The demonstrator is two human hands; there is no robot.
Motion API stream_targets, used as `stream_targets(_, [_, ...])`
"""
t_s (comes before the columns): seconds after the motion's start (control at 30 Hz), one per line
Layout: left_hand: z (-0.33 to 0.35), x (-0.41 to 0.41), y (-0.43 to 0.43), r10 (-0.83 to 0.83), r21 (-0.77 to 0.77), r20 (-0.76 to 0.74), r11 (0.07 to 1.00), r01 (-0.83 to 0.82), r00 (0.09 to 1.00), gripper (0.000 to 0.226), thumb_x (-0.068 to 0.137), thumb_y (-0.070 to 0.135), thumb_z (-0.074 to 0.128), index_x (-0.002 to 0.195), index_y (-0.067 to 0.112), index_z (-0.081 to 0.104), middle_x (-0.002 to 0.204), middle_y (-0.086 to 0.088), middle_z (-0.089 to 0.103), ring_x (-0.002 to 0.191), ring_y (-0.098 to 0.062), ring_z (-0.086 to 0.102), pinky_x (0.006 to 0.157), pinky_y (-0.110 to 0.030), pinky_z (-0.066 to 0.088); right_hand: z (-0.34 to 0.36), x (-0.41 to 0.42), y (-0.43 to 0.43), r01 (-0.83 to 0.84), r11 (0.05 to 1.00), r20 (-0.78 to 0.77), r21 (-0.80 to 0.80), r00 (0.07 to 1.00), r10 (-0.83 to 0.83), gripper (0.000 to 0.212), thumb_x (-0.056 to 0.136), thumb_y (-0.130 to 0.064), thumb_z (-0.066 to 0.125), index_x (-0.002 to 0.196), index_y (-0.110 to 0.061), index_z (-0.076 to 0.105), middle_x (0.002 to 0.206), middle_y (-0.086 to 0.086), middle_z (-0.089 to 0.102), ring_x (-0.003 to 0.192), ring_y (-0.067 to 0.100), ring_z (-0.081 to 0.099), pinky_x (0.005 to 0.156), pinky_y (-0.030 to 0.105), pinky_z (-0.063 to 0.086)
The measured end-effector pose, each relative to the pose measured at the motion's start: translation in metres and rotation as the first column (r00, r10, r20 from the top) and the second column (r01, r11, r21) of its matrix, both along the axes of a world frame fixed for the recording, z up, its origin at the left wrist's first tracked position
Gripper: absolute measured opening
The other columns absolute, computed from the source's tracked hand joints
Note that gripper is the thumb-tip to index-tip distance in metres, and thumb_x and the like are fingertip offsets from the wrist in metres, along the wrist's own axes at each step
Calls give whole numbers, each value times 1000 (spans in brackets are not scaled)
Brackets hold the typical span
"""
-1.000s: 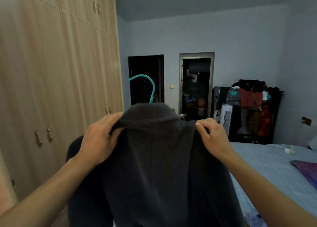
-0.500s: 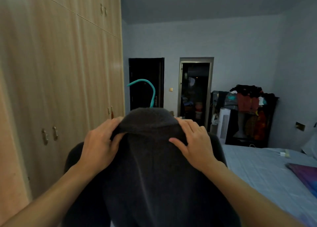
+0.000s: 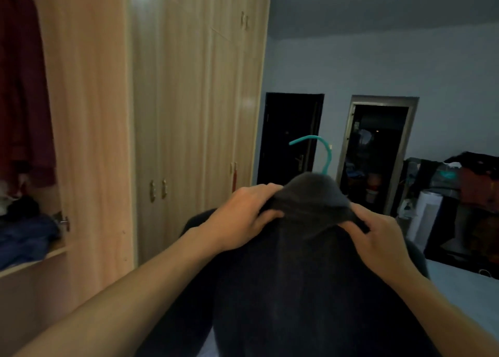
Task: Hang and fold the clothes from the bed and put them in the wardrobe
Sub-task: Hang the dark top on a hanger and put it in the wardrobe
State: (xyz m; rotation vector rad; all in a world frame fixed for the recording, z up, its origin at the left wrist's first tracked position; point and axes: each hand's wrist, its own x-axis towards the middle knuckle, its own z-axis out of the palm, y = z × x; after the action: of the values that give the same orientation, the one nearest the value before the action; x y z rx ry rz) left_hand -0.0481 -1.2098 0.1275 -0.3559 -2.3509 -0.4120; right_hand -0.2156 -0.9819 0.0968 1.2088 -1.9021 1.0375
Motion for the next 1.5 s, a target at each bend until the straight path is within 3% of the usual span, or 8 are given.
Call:
stream_targets(0.27, [-32, 48, -45, 353, -54, 14, 934, -352, 935, 51, 95, 50, 53, 141, 30, 44, 130, 11, 55, 117, -5, 51, 103, -31, 44, -20, -6, 8, 12, 993, 69, -120, 998, -4, 43, 85, -36, 60, 125, -21, 66, 88, -7, 74, 48, 6, 60, 48, 10, 44])
stream_targets(0.43, [-51, 57, -69, 341, 70, 10, 938, -341, 940, 25, 95, 22, 63, 118, 29, 64, 108, 19, 66, 98, 5, 59, 85, -25, 48, -24, -7, 8, -22, 991, 78, -131, 996, 33, 41, 86, -25, 65, 126, -15, 65, 89, 0, 74, 46, 0, 57, 47, 6, 41])
stream_targets(0.67, [-32, 67, -64, -121, 532, 271, 846, -44, 955, 23, 96, 14, 61, 116, 10, 71, 111, -4, 73, 107, -21, 68, 94, -32, 53, -27, -9, 17, -81, 985, 74, -154, 993, 93, 42, 86, -8, 68, 127, -12, 60, 103, -2, 69, 57, -18, 55, 50, 0, 40])
stream_targets(0.77, [-25, 65, -68, -265, 634, 339, 773, -11, 902, 26, 94, 15, 62, 114, 2, 70, 111, -13, 73, 108, -26, 67, 92, -30, 52, -29, -9, 23, -131, 972, 100, -197, 983, 153, 47, 85, -16, 66, 129, -30, 56, 100, -35, 65, 62, -20, 56, 53, 0, 42])
stream_targets(0.9, [-11, 62, -70, -517, 841, 239, 534, 91, 822, 28, 85, 29, 76, 92, 2, 73, 68, -9, 61, 64, -17, 58, 66, -24, 51, -32, -8, 27, -130, 979, 102, -158, 984, 147, 48, 84, -10, 69, 125, -33, 59, 99, -33, 64, 71, -17, 62, 57, 2, 46])
stream_targets(1.17, [-7, 54, -40, 81, 111, 405, 984, -137, 911, 33, 100, 45, 48, 83, 24, 66, 73, 7, 61, 70, -11, 59, 66, -31, 45, -56, -10, 20, -126, 985, 66, -120, 989, 135, 45, 91, -54, 56, 126, -25, 61, 106, -24, 66, 82, -8, 66, 65, 18, 56])
stream_targets(1.37, [-58, 46, -29, 130, 126, 323, 976, -179, 937, 43, 100, 55, 24, 75, 29, 48, 75, 9, 51, 71, -12, 54, 68, -29, 42, -48, -9, 26, -144, 977, 76, -157, 985, 157, 57, 88, -61, 55, 126, -19, 63, 110, -17, 68, 87, -11, 65, 67, 16, 56])
stream_targets(1.5, [-49, 45, -27, -57, 410, 580, 883, -230, 813, 48, 106, 44, 30, 104, 17, 70, 104, 2, 71, 98, -13, 67, 90, -30, 50, -48, -7, 32, -159, 975, 82, -158, 981, 173, 64, 87, -70, 49, 126, -21, 63, 111, -27, 62, 91, -9, 66, 69, 25, 59])
